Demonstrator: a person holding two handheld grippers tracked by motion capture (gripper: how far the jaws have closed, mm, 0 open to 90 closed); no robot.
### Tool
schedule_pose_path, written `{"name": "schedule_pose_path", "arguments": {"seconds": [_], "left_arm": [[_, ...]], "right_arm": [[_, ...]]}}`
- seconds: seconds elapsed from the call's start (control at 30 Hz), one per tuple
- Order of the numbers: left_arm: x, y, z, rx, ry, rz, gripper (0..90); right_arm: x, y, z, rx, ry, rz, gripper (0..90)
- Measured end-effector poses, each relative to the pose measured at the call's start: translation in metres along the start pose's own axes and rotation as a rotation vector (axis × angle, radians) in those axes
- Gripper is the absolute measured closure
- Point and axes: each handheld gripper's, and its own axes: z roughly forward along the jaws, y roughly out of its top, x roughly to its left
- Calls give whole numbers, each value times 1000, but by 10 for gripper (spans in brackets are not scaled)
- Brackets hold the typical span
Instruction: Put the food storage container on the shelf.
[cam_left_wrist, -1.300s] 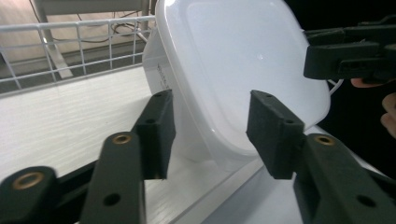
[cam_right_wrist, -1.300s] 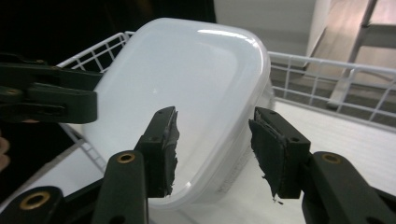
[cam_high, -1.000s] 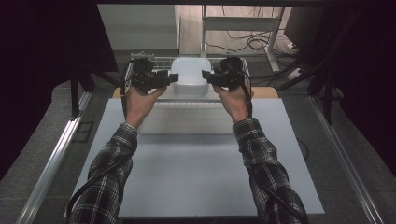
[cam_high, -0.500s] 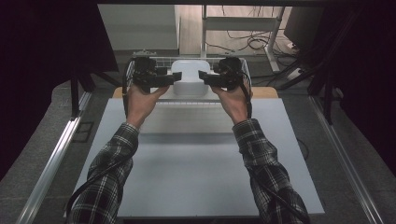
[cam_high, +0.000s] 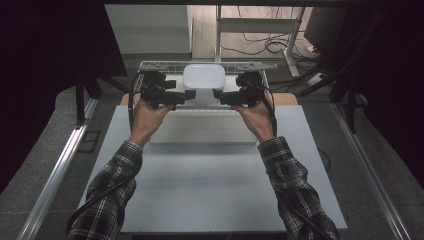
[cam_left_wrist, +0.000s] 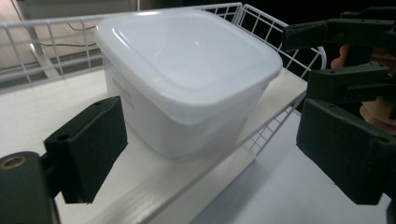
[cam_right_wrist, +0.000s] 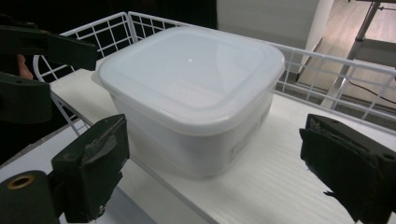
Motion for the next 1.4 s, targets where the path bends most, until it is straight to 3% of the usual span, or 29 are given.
{"name": "schedule_pose_path", "arguments": {"seconds": [0.37,0.63,0.93,1.4], "left_arm": [[-5,-23,-6,20,14,63,47],[-8,-38,-11,28,39,96,43],[-18,-53,-14,39,50,148,28],[-25,-76,-12,53,16,154,68]], "right_arm": [[2,-15,-9,9,32,-20,33],[8,-25,-17,18,41,-64,29],[15,-35,-26,12,62,-91,29],[19,-59,-32,41,90,-98,29]]}}
